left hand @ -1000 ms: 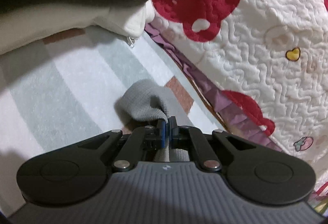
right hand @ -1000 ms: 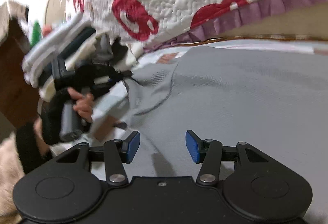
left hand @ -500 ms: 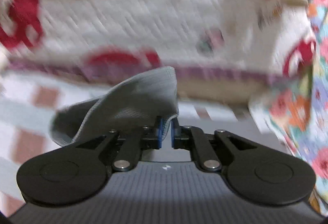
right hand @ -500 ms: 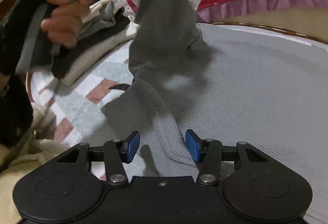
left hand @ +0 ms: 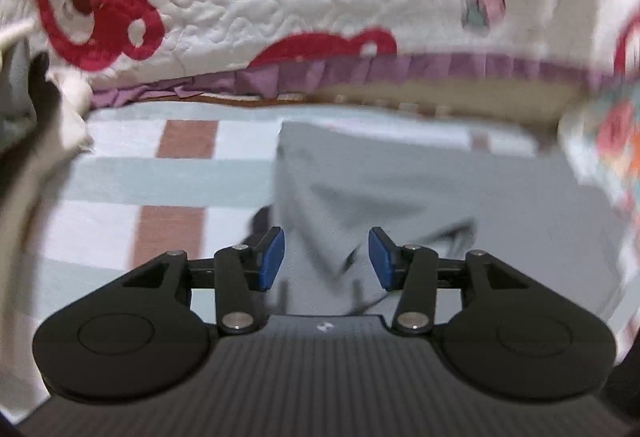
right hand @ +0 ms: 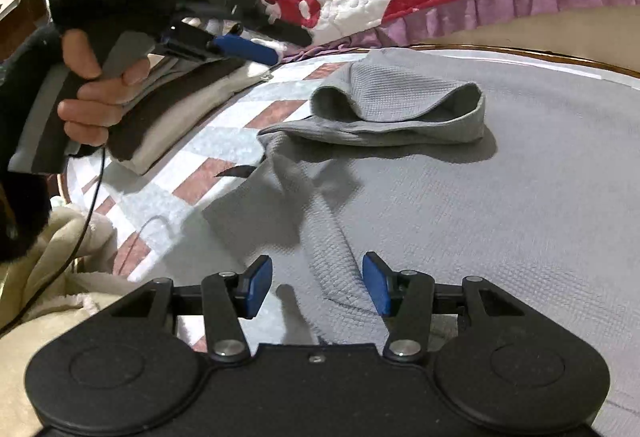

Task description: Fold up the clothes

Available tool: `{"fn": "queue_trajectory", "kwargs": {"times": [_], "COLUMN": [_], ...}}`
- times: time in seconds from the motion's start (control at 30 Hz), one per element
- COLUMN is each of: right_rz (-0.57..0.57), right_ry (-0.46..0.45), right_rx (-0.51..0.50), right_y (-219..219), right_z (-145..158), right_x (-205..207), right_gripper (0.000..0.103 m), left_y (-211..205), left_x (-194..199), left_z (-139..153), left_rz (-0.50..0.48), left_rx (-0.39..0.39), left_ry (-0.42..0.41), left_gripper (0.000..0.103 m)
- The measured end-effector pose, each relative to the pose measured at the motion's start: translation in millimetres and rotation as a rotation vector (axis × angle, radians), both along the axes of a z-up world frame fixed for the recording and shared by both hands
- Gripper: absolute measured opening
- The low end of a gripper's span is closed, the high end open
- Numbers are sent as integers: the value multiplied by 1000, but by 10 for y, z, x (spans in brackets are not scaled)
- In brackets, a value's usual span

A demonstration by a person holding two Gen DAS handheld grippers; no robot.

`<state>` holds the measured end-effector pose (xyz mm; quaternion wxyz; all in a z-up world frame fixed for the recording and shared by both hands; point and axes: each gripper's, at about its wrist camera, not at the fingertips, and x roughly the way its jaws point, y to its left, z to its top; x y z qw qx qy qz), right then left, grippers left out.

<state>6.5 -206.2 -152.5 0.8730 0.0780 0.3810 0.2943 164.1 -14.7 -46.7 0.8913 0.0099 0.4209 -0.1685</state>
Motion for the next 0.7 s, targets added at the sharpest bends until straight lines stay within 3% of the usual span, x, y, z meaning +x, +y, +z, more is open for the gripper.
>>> {"fn": "queue_trajectory", "kwargs": {"times": [0.07,0.13,0.27,0.37,0.47,0.6,0.67,0.7], "right_rz": [9,8,14,31,39,39,84,108], "right_ry": [-5,-3,13,36,40,-68,-66,-44], "right_rx": [-11,-11,5,6,38,31,19,12], "right_y": [24,29,17,16,-92,-199,-138,-84], "right_z": [11,13,-9,25,248,862,1074,1122], "right_x": [-12,-22,-54,-84,-45,281,558,712], "right_gripper": [57,57,57,58,57,57,27,5], "left_y": [7,5,-115,-86,19,-9,22,43], "left_x": [-126,-302,-512,-492,-391,-385,-369,-360], "left_z": [-33,-142,-435,-540,-531,-486,-523,-545], "left_rz": [-28,-31,53,112,169,103,89,84], "left_rx": [36,5,-2,-131,-171,-94,-130,-154], "left_ry": [12,32,-1,-36,-48,-114,-86,-68], "left_gripper": [45,46,46,45,45,44,42,42]}}
